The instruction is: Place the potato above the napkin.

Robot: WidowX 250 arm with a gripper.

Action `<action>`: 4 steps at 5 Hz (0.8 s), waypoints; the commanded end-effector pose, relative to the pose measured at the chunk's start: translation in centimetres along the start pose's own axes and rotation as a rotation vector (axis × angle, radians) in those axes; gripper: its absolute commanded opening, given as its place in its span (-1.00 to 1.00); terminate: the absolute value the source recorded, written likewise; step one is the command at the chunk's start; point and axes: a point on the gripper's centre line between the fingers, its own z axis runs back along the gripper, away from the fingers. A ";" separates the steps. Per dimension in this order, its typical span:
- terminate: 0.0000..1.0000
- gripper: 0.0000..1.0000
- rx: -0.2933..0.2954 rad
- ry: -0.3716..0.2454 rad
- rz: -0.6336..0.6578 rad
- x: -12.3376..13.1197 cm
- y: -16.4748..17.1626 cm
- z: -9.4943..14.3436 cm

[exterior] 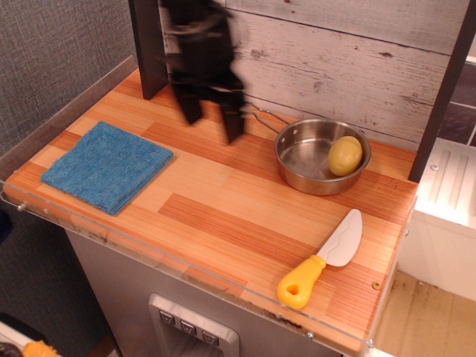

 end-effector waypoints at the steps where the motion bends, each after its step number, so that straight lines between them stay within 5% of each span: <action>1: -1.00 1.00 0.042 -0.053 -0.056 7.3 -4.8 -1.4; 4: -1.00 1.00 0.087 -0.005 -0.022 7.8 -4.7 -5.1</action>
